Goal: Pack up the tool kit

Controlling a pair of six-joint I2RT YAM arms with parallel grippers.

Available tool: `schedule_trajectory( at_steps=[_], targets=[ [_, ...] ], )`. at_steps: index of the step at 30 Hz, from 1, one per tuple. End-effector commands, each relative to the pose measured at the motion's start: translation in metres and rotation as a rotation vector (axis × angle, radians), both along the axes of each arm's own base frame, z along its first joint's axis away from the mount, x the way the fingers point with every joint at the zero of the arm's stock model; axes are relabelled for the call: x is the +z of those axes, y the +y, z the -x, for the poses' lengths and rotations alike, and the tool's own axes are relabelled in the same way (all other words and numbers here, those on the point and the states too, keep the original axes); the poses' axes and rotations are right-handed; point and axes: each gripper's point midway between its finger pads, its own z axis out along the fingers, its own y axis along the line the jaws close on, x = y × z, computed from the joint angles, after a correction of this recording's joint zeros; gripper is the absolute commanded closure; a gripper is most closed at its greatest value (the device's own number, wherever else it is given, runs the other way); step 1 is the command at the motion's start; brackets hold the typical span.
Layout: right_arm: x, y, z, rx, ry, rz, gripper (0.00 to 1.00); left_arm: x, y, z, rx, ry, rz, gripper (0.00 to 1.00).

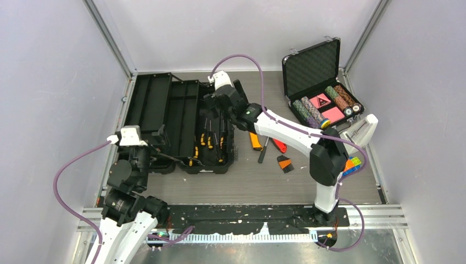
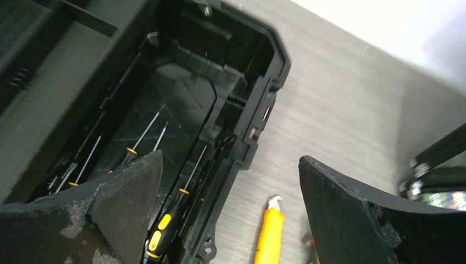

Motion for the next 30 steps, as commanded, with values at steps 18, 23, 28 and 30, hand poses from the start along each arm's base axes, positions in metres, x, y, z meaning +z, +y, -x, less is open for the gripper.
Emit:
schedule_trajectory(
  at_steps=[18,23,28,30],
  targets=[
    [-0.124,-0.07,-0.032,-0.284,0.354,-0.064,0.39,0.012,-0.002,0.002,-0.015,-0.04,0.013,0.01],
    [-0.119,-0.109,-0.039,-0.329,0.333,-0.044,0.49,0.012,-0.003,0.001,-0.017,-0.038,0.012,0.01],
    [-0.105,-0.128,-0.034,-0.322,0.306,-0.026,0.5,0.011,-0.004,0.0,-0.022,-0.034,0.012,0.01],
    [-0.096,-0.127,-0.031,-0.291,0.3,-0.036,0.48,0.01,-0.004,0.0,-0.023,-0.033,0.012,0.01]
  ],
)
